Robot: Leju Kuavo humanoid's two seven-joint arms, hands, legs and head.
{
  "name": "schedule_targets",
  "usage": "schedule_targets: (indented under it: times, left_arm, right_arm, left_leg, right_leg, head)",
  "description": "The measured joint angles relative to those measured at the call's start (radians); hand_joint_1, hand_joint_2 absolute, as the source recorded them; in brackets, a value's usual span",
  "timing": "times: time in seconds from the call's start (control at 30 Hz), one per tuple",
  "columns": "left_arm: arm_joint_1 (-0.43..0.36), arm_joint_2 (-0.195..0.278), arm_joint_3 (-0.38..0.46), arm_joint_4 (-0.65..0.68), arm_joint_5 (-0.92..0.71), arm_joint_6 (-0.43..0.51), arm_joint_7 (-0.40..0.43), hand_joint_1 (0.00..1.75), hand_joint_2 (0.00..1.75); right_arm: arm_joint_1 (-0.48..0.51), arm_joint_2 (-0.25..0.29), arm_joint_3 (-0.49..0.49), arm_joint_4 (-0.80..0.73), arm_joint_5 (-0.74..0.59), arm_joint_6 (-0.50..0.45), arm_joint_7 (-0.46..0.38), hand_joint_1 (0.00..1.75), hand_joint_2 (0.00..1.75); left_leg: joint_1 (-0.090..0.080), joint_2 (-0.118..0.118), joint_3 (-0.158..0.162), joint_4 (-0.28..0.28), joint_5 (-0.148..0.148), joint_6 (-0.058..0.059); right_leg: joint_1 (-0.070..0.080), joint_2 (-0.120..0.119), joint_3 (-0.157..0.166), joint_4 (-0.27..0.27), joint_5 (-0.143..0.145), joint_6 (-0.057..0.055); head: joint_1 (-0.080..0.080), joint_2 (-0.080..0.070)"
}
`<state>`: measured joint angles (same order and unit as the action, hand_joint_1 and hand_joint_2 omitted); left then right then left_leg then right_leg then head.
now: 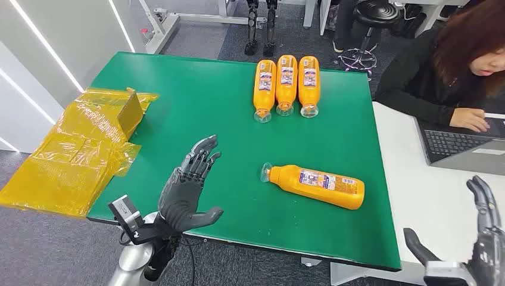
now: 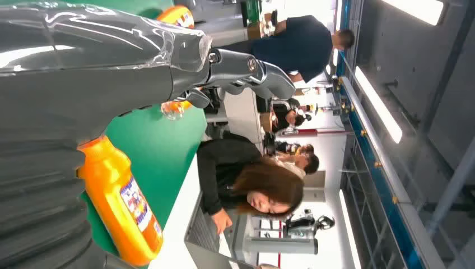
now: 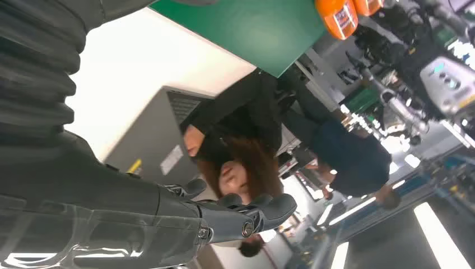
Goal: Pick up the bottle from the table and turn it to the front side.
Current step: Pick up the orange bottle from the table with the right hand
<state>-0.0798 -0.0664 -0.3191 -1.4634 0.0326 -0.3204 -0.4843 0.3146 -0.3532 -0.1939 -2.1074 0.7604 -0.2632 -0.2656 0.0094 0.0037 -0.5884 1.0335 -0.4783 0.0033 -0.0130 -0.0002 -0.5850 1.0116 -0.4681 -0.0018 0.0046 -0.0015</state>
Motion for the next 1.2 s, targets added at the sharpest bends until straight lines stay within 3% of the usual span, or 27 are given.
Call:
schedule_targets:
  times: [0.4,0.6,0.8,1.07,1.2]
  left_arm:
    - [-0.046,-0.011,-0.046,0.055,0.019,-0.007,-0.017,0.0,1.75]
    - [-0.059,-0.018,-0.069,0.075,0.023,-0.014,-0.019,0.0,1.75]
    - [-0.054,-0.018,-0.079,0.081,0.023,-0.008,-0.019,0.0,1.75]
    - [-0.031,-0.015,-0.08,0.081,0.013,-0.009,-0.018,0.0,1.75]
    - [-0.028,-0.015,-0.08,0.081,0.011,-0.013,-0.013,0.0,1.75]
  right_arm:
    - [-0.385,-0.122,0.294,0.258,0.081,0.054,0.103,0.0,1.75]
    - [-0.577,-0.14,0.457,0.387,0.138,0.118,0.137,0.0,1.75]
    - [-0.783,-0.154,0.616,0.512,0.066,0.259,0.176,0.0,1.75]
    - [-1.055,-0.155,0.786,0.679,-0.1,0.524,0.261,0.0,1.75]
    - [-1.172,-0.155,0.85,0.751,-0.17,0.591,0.282,0.0,1.75]
  left_leg:
    - [0.0,0.0,0.001,0.0,0.001,0.0]
    - [0.0,0.0,0.0,0.0,0.001,0.0]
    - [0.0,0.0,0.0,0.0,0.001,-0.001]
    - [0.0,-0.002,0.0,0.0,0.001,-0.001]
    - [0.0,-0.003,0.0,0.001,0.001,-0.001]
  right_leg:
    - [0.0,0.0,0.0,0.001,0.0,0.0]
    - [0.0,0.0,0.0,0.001,0.0,0.0]
    - [0.0,0.0,0.0,0.001,0.001,0.0]
    - [0.0,-0.001,0.0,0.002,0.001,0.0]
    - [0.0,-0.002,0.0,0.002,0.001,0.0]
  head:
    - [0.0,0.0]
    - [0.0,0.0]
    - [0.0,0.0]
    - [0.0,0.0]
    - [0.0,0.0]
